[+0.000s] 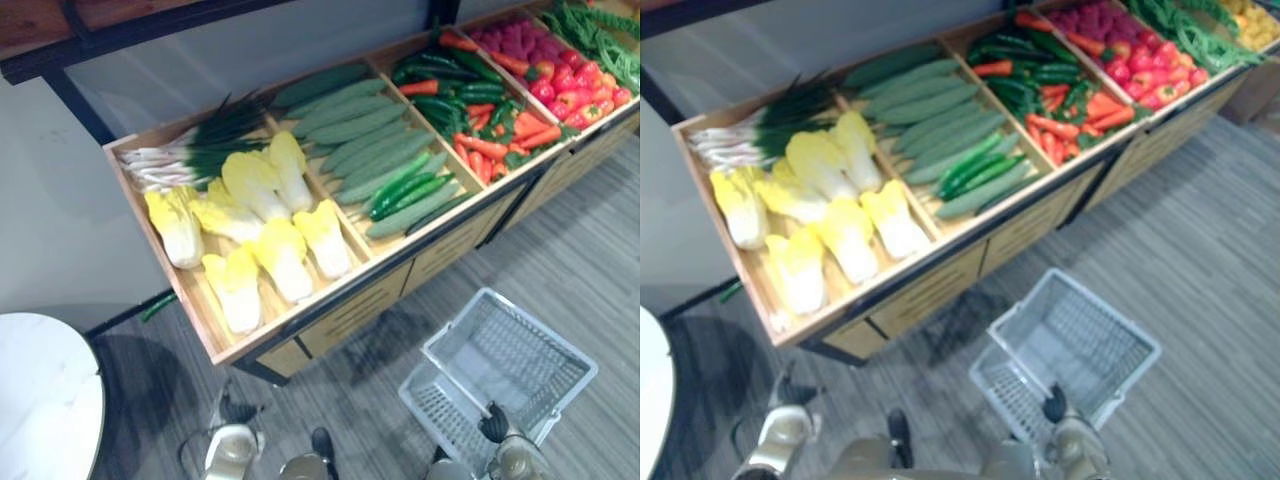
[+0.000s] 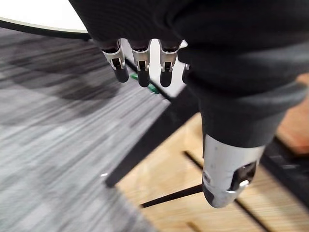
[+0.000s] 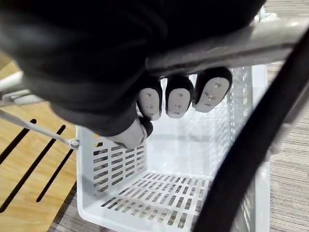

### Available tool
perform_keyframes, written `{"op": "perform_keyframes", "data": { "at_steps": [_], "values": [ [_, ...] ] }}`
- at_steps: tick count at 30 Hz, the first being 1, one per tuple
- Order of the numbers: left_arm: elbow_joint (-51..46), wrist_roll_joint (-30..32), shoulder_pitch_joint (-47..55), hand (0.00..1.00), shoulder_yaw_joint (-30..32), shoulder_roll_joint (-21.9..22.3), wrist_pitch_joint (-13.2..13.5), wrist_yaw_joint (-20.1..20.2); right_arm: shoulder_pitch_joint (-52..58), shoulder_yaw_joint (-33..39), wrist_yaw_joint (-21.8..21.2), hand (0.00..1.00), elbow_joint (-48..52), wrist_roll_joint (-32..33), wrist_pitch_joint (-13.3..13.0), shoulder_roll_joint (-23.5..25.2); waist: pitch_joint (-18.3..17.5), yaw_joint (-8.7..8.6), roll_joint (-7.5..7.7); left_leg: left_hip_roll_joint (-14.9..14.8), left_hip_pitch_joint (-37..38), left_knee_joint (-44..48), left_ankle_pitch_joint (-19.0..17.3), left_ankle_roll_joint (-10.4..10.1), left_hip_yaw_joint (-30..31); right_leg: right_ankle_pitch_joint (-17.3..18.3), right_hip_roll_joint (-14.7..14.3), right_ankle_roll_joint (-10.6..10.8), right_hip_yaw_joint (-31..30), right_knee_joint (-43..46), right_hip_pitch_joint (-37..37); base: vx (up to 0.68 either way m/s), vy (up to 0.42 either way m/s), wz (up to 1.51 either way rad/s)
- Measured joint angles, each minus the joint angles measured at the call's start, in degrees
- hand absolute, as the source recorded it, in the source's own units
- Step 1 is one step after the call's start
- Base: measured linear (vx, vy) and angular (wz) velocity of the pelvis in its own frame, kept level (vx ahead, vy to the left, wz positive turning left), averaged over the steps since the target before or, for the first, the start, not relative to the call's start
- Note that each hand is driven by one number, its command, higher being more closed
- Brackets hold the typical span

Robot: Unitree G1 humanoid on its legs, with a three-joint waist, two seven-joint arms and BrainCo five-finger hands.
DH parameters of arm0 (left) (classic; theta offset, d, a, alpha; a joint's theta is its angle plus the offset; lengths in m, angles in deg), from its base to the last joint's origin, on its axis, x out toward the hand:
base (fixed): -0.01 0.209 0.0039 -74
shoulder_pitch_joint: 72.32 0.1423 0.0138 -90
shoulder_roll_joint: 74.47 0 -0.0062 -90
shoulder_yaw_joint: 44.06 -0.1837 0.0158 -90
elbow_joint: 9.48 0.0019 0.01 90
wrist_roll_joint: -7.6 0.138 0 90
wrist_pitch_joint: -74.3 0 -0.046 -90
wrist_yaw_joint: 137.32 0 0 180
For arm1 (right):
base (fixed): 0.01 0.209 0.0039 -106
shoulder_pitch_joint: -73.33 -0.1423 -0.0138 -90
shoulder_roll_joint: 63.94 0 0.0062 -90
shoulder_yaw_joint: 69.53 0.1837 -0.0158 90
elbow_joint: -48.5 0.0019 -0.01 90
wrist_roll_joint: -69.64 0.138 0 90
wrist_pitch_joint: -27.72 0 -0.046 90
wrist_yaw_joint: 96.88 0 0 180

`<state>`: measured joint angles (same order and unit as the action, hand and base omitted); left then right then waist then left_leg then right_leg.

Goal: Pick vegetable in the basket

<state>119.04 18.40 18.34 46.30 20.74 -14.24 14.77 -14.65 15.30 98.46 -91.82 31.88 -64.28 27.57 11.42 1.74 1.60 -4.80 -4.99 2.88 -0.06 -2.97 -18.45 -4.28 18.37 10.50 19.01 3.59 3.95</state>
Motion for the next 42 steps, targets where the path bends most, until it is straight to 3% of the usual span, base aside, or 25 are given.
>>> {"op": "perform_keyframes", "data": {
  "at_steps": [6,8,16,21,26,30,33,42],
  "values": [
    [-15.95,4.75,2.66,0.00,-1.25,3.93,3.64,-10.34,0.42,-1.42,3.04,1.00,-0.13,0.09,-1.30,-0.24,0.54,-0.14,-0.51,-2.59,0.19,-4.43,3.90,-1.80,0.90,2.64,-3.54,-1.81,2.21,-0.61,1.26,-0.06,-0.133,0.00],
    [-19.30,6.04,3.06,0.00,-2.90,4.12,4.82,-12.10,0.62,-2.01,3.19,1.00,-0.14,0.07,-1.35,-0.24,0.55,-0.18,-0.48,-3.05,0.16,-5.15,4.40,-2.22,1.64,3.07,-4.17,-1.90,2.81,-0.83,1.18,-0.03,-0.050,0.12],
    [-30.01,6.28,4.65,0.00,-10.63,4.39,7.48,-10.84,0.26,-4.80,3.42,1.00,-0.09,-0.56,-1.79,-0.18,0.46,-0.12,-0.60,-2.28,0.34,-5.81,4.84,-1.72,2.09,0.23,-4.47,-1.27,3.32,-5.22,-1.23,0.05,0.002,0.02],
    [-34.85,6.30,4.35,0.00,-11.39,4.42,8.02,-9.66,0.25,-5.82,4.46,1.00,-0.03,-1.01,-2.22,-0.19,0.36,-0.13,-0.72,-2.16,1.93,-5.83,4.84,-1.72,3.64,0.13,-4.58,-1.21,4.15,-6.11,-3.57,0.05,-0.004,0.03],
    [-39.04,6.23,2.42,0.00,-7.81,7.46,7.49,-13.41,0.45,-6.35,5.34,1.00,-0.09,-2.63,-2.09,-0.23,-0.12,-0.33,-1.51,-2.17,2.18,-5.93,4.80,-1.78,4.28,0.13,-4.66,-1.23,4.47,-6.42,-4.21,-0.02,-0.004,0.04],
    [-42.59,6.25,1.16,0.00,-3.16,10.01,4.96,-19.26,0.98,-6.47,5.45,1.00,-0.15,-2.99,-2.09,-0.21,-0.29,-0.30,-1.55,-2.14,2.54,-6.72,4.77,-1.82,4.45,0.13,-4.57,-1.20,4.39,-6.40,-4.29,-0.06,0.004,0.01],
    [-42.86,6.26,1.19,0.00,-1.55,10.71,3.06,-21.35,1.94,-6.47,5.51,1.00,-0.15,-2.99,-2.10,-0.16,-1.02,-0.23,-1.34,-2.07,2.68,-6.83,4.77,-1.82,4.44,0.06,-4.38,-1.10,4.35,-6.40,-4.39,0.00,0.000,0.00],
    [-37.14,7.67,1.22,0.00,4.95,10.55,-1.21,-22.38,2.63,-6.55,5.49,1.00,-0.11,-5.01,-2.09,-0.12,-2.19,-0.44,-0.51,-2.05,4.23,-7.50,4.78,-1.82,3.94,-0.24,-5.01,-1.15,4.11,-7.94,-5.78,0.01,-0.004,-0.02]
  ]
}}
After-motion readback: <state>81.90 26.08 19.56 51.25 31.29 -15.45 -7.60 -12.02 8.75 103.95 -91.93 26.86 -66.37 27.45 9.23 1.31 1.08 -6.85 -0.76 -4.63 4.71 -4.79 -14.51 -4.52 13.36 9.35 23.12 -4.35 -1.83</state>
